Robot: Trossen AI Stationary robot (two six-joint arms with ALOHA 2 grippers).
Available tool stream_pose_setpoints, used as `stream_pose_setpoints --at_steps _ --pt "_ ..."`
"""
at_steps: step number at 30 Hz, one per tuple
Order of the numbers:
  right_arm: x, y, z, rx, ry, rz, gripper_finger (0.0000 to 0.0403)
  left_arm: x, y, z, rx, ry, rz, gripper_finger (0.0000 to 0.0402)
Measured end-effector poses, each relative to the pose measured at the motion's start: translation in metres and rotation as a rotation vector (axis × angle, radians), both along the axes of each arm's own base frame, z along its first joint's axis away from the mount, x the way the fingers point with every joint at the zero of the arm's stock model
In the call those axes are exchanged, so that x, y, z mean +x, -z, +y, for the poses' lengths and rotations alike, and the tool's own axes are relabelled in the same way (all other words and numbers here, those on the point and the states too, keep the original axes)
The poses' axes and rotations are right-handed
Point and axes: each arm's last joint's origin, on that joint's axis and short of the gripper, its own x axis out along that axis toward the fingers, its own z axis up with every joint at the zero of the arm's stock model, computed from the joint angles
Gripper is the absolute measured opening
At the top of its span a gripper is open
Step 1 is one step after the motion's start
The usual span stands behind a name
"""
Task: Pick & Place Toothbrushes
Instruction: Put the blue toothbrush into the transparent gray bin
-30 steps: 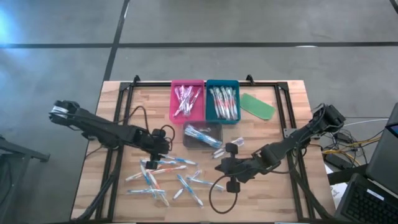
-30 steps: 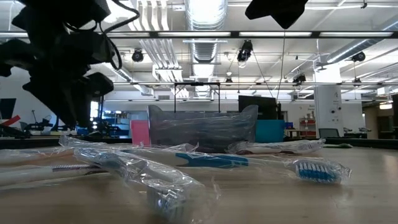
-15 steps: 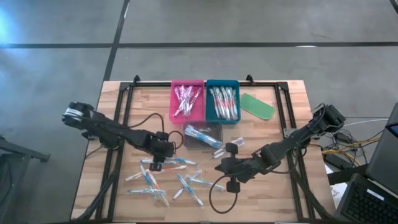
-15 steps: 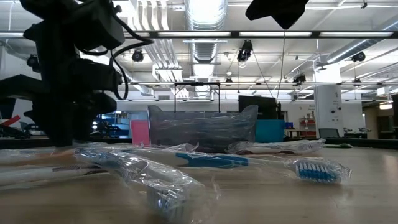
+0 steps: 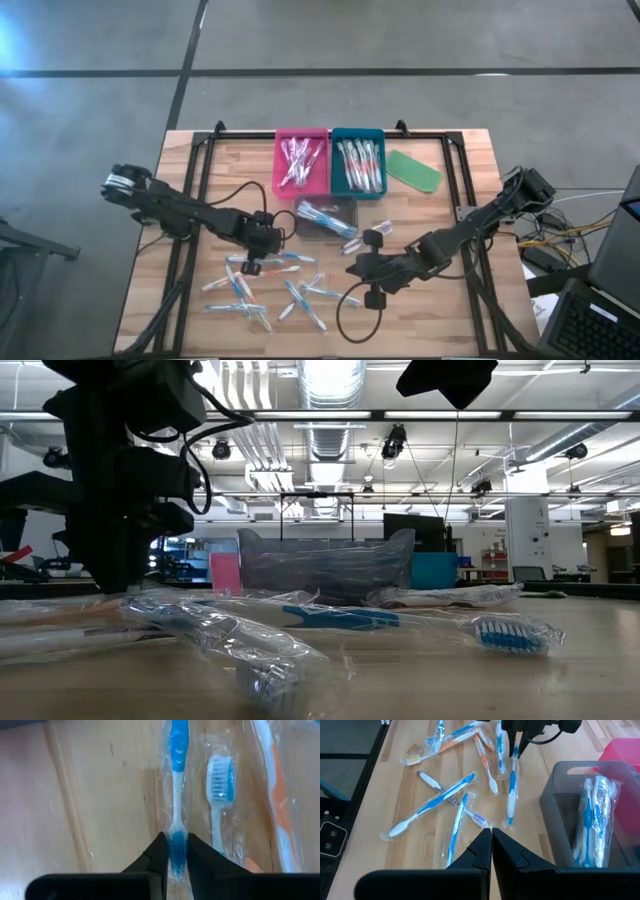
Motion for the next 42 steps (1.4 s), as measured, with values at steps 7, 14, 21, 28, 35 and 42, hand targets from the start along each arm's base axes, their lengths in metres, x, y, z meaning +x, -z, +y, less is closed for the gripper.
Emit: stream_pose_setpoints --at_steps 7,14,21,28,35,42 --pt "-0.005 0.002 -0.003 -0.027 0.0 0.047 0.0008 0.0 -0.02 0.0 -0.005 0.0 -0.022 0.0056" --pt "-0.016 -0.004 -0.011 -0.059 0.061 0.084 0.0008 0.008 -0.057 -0.002 -0.014 0.054 -0.163 0.0053" --pt "-0.041 -0.031 -0.028 -0.041 0.153 0.067 0.0008 0.023 -0.099 -0.004 0.057 0.173 -0.313 0.0054" --pt "-0.071 -0.068 -0.052 -0.061 0.2 -0.038 0.0008 0.033 -0.128 0.004 0.26 0.222 -0.406 0.0055" --pt "-0.096 -0.096 -0.087 -0.129 0.288 -0.136 0.0008 0.051 -0.14 0.033 0.343 0.184 -0.409 0.0055" --pt "-0.118 -0.117 -0.118 -0.138 0.362 -0.218 0.0008 0.074 -0.132 0.064 0.396 0.157 -0.323 0.0055"
